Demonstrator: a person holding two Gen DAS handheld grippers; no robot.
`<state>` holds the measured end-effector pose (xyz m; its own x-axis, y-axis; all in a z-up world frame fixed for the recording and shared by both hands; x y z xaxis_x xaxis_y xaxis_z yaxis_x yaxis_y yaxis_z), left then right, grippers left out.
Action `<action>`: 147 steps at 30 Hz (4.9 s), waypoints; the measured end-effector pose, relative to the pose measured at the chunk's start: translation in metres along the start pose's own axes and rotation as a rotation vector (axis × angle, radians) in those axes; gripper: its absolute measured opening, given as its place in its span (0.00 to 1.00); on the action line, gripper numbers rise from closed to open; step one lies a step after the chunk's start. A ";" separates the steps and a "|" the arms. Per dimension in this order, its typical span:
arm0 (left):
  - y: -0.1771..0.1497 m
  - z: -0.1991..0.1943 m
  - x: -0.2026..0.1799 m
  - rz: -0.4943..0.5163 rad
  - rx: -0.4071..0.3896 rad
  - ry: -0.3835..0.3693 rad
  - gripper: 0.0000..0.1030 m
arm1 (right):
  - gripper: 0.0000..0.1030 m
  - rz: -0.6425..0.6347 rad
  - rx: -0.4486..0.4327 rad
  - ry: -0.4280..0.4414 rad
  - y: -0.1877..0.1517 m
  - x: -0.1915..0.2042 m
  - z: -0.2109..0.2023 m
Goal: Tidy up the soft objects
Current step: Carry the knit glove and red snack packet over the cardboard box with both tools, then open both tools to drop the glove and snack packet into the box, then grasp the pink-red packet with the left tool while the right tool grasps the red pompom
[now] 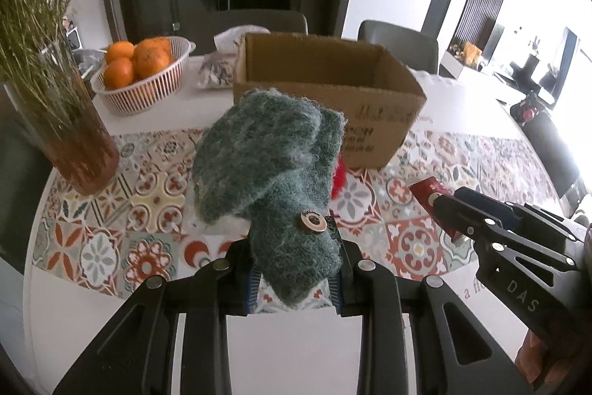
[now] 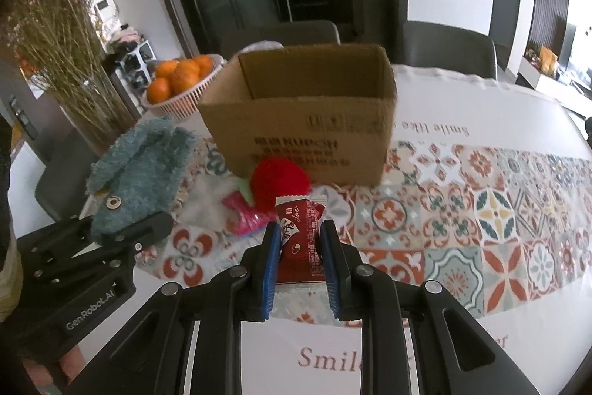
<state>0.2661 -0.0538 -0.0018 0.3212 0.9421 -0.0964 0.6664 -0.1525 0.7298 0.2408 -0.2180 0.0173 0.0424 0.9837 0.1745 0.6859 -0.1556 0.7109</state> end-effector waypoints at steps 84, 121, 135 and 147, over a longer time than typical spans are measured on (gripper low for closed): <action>0.141 0.102 -0.012 0.209 -0.009 0.123 0.84 | 0.50 -0.001 -0.012 0.015 0.126 -0.037 0.109; 0.015 0.030 0.027 0.116 -0.021 0.161 0.92 | 0.64 -0.084 0.008 0.131 0.025 0.019 0.079; -0.018 0.085 0.030 0.153 0.063 0.070 0.92 | 0.64 -0.111 0.136 0.154 -0.001 0.016 0.138; -0.024 0.138 0.035 0.217 0.101 -0.008 0.92 | 0.64 -0.166 0.175 0.173 -0.006 0.018 0.183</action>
<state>0.3542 -0.0579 -0.1164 0.4694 0.8816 0.0495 0.6452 -0.3807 0.6624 0.3703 -0.1828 -0.1084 -0.1948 0.9622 0.1903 0.7885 0.0382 0.6138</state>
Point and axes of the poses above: each gripper's, at about its wrist camera, not at the fingertips, and z roughly the way its jaws point, x to its left, y to its top, the point moved 1 cm from there along z, roughly the way its jaws point, and after that the axes turned 10 degrees about -x, right-handed, at the moved point
